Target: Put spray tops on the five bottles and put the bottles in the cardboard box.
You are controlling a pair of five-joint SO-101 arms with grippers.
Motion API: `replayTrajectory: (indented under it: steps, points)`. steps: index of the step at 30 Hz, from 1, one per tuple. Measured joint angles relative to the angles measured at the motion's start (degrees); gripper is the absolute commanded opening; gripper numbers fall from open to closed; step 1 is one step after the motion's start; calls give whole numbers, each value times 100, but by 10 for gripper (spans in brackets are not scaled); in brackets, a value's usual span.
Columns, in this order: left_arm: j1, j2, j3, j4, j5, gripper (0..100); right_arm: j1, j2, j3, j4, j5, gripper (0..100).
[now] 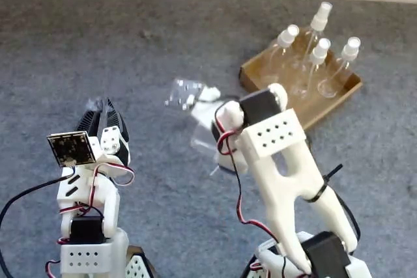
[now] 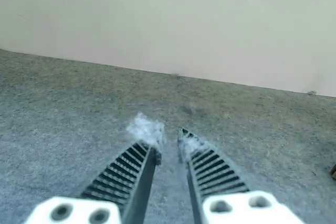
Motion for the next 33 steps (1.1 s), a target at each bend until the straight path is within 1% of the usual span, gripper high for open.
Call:
replayTrajectory:
  steps: [4, 7, 10, 12, 16, 20, 22, 27, 28, 33]
  points:
    - [229, 0, 0, 0, 0, 5, 0, -26, 985, -835, 53, 122]
    - [246, 0, 0, 0, 0, 5, 53, -26, 1626, -1530, 88, 121]
    - [273, 0, 0, 0, 0, 5, 352, -26, 2092, -2215, 193, 121]
    - [273, 0, 0, 0, 0, 6, 554, -26, 2382, -2620, 651, 121]
    - [273, 0, 0, 0, 0, 6, 809, -26, 2954, -3332, 1829, 121]
    - [273, 0, 0, 0, 0, 6, 853, -26, 3393, -3991, 2347, 121]
    - [273, 0, 0, 0, 0, 6, 862, -26, 3429, -4132, 2426, 131]
    - [273, 0, 0, 0, 0, 7, 879, -26, 3429, -4193, 2690, 258]
    - [273, 0, 0, 0, 0, 7, 888, -26, 3429, -4193, 2708, 270]
    - [273, 0, 0, 0, 0, 7, 897, -26, 3429, -4193, 2734, 275]
